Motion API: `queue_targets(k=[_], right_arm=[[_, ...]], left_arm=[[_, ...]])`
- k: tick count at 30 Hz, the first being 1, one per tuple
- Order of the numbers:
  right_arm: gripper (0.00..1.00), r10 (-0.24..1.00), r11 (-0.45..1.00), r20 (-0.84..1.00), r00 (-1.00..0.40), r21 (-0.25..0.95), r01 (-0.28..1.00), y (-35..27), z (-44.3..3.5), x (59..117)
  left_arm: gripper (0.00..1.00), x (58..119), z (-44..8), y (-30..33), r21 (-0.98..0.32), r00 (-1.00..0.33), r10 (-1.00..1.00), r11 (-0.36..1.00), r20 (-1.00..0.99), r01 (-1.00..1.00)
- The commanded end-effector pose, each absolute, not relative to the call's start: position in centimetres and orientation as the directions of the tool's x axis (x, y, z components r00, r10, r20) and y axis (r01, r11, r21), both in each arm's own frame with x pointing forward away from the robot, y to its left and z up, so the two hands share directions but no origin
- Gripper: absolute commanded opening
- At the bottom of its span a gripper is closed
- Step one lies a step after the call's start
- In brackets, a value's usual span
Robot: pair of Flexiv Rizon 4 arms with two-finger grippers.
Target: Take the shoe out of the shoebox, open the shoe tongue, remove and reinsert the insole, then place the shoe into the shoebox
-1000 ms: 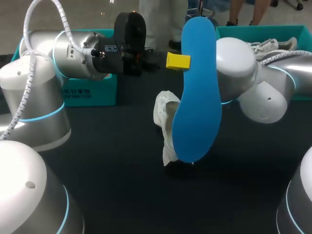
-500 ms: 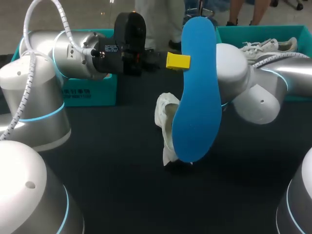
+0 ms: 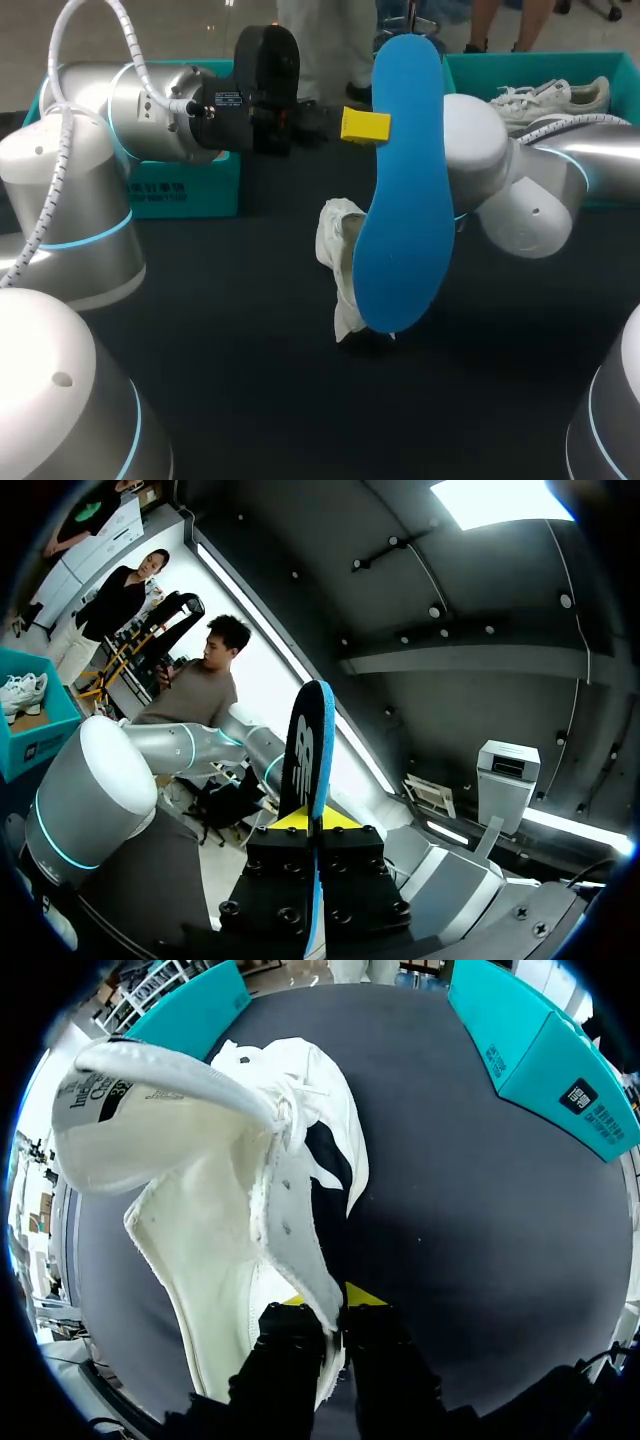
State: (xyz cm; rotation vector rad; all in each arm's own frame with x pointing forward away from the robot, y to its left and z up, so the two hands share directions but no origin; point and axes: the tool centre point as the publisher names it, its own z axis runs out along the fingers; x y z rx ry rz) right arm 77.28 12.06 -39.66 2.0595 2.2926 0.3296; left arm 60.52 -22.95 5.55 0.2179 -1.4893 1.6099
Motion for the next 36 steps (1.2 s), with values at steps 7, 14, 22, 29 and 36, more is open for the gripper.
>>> queue_targets(k=[7,14,22,29,36], right_arm=[[1.0,0.971,0.096,0.196,-0.136,0.198,0.976,12.1,-37.4,76.0],[1.0,0.922,0.085,0.35,-0.166,0.235,0.968,11.9,-35.3,75.7],[1.0,0.891,0.128,0.399,-0.218,0.241,0.962,11.5,-34.7,75.9],[1.0,0.891,0.128,0.399,-0.218,0.241,0.962,11.5,-34.7,75.9],[1.0,0.891,0.128,0.399,-0.218,0.241,0.962,11.5,-34.7,75.9]], left_arm=[[0.0,60.4,5.5,-22.9,-0.706,-0.577,0.482,0.134,0.659,-0.695],[0.0,60.4,5.5,-22.9,-0.706,-0.577,0.482,0.134,0.659,-0.695],[0.0,60.4,5.5,-22.9,-0.706,-0.577,0.482,0.134,0.659,-0.695],[0.0,60.4,5.5,-22.9,-0.706,-0.577,0.482,0.134,0.659,-0.695],[0.0,60.4,5.5,-22.9,-0.706,-0.577,0.482,0.134,0.659,-0.695]])
